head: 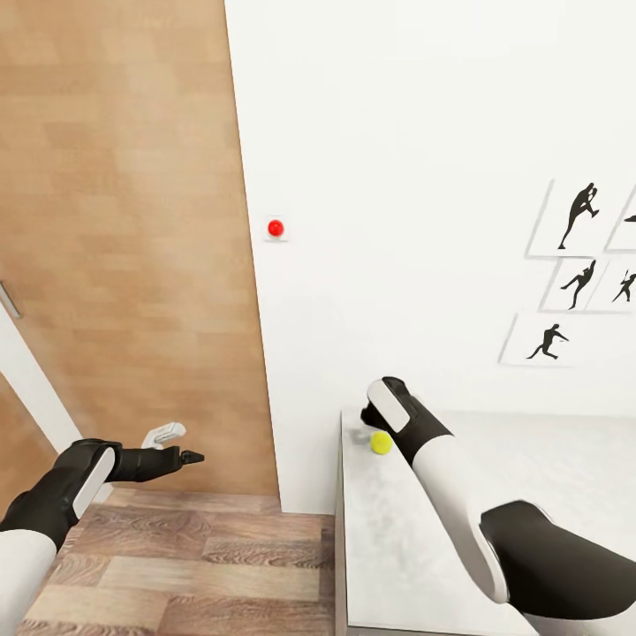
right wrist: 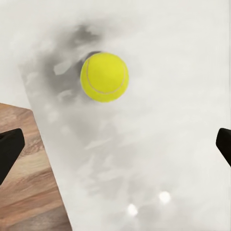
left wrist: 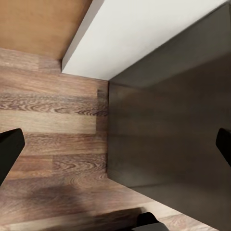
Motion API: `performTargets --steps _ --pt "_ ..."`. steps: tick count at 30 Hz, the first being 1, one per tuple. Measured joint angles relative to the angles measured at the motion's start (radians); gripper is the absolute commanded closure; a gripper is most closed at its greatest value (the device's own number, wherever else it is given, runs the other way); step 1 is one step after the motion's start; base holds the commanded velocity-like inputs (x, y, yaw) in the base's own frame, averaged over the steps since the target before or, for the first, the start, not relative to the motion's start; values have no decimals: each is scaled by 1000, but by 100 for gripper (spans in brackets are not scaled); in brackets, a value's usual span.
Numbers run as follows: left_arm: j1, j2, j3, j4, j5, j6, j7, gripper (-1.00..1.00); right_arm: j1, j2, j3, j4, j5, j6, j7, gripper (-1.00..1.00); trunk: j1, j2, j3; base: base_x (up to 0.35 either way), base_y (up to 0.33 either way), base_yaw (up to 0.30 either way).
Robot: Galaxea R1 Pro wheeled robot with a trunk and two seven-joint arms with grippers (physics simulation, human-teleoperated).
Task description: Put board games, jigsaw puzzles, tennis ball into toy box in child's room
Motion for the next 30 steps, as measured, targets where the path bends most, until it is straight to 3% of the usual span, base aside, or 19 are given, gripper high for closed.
performTargets --steps 7,30 --pt "0 -1 0 0 0 0 0 -100 -1 -2 5 12 1 -34 7 -100 0 0 0 0 0 0" --pt "0 -1 -3 2 -2 0 0 -100 1 -4 15 10 3 -42 18 -100 0 0 0 45 31 0"
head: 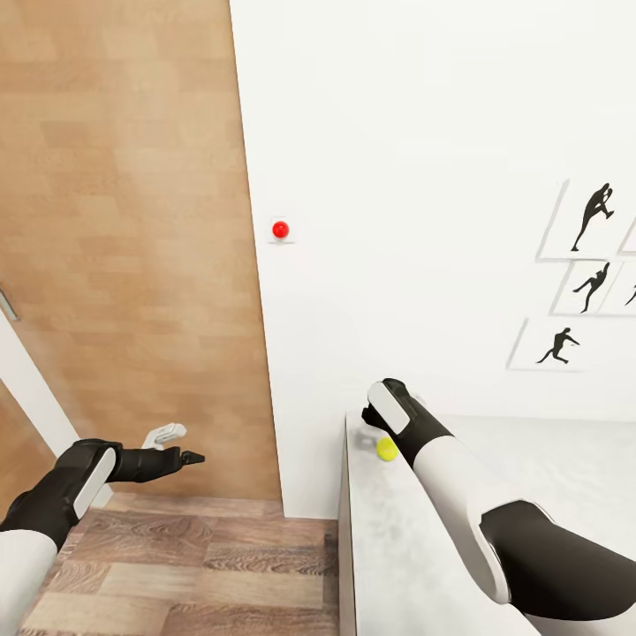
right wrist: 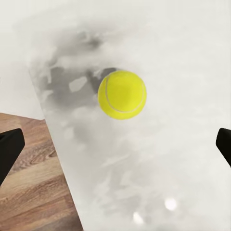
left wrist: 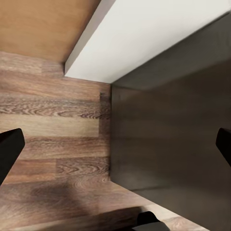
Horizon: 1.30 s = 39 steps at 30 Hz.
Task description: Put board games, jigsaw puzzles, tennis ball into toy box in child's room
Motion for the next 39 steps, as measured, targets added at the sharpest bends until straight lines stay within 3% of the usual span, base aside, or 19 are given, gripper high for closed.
performTargets --steps 31,39 --pt "0 -3 -1 0 1 0 0 -100 -1 0 -1 -7 0 -2 1 -100 0 0 0 1 0 0" --pt "0 -3 -1 0 1 0 0 -100 -1 0 -1 -7 0 -2 0 -100 0 0 0 137 66 0"
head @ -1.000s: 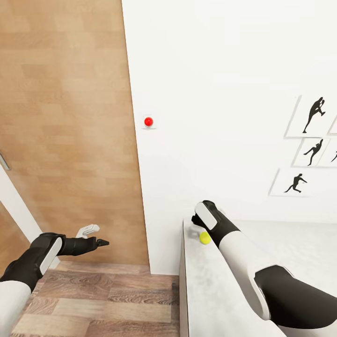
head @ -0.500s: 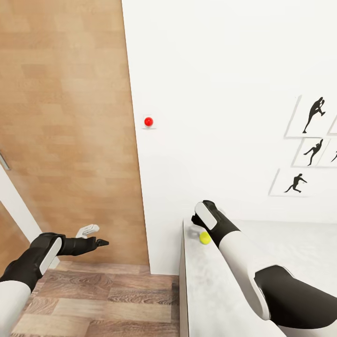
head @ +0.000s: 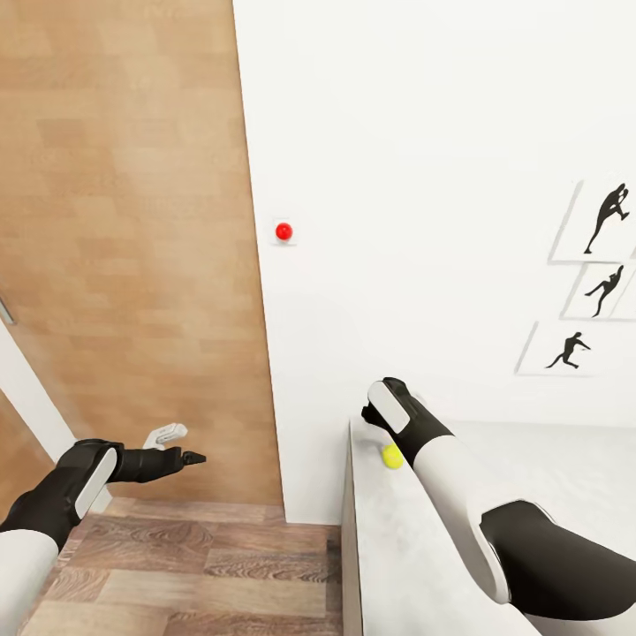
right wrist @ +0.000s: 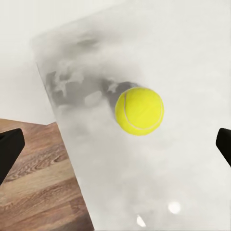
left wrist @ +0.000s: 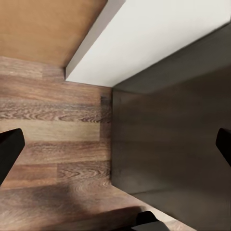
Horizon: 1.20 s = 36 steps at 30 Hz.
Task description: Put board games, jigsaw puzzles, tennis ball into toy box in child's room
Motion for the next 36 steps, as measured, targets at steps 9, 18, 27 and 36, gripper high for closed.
performTargets --steps 9,18,27,36 --pt "0 0 0 0 0 0 0 -100 0 0 0 0 0 1 0 -100 0 0 0 18 10 0" --pt "0 0 0 0 0 0 0 -100 0 0 0 0 0 0 0 -100 0 0 0 38 2 0" --pt "0 0 0 0 0 -2 0 -100 0 -1 -1 0 0 1 0 -100 0 0 0 113 13 0" --pt "0 1 0 0 0 -2 0 -100 0 -1 -1 0 -1 3 1 -100 0 0 0 7 1 0"
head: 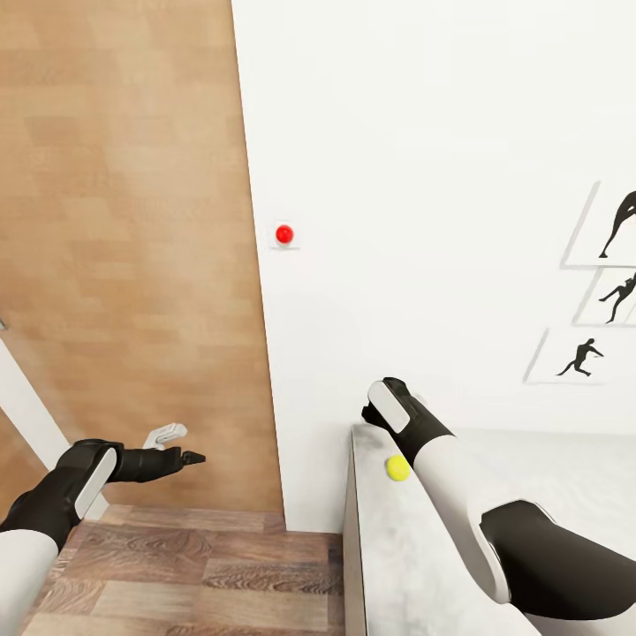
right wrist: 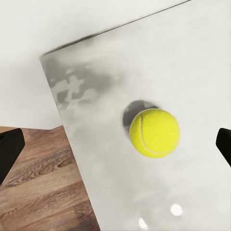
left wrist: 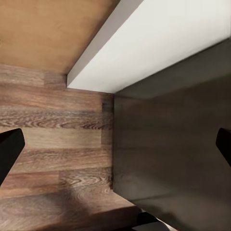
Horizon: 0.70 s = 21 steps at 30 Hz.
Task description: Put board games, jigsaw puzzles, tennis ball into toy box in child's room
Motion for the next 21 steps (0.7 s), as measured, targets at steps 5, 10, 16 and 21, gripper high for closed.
performTargets --steps 5,10,16,21 --pt "0 0 0 0 0 0 0 -100 0 0 0 0 0 0 0 -100 0 0 0 0 0 0" --pt "0 0 0 0 0 0 0 -100 0 1 -1 0 1 -1 -1 -100 0 0 0 0 0 0" --pt "0 -1 0 0 0 0 0 -100 0 3 -1 0 1 1 -11 -100 0 0 -1 0 0 0" --pt "0 -1 0 0 0 0 0 -100 0 3 -1 0 1 5 -13 -100 0 0 -8 0 0 0"
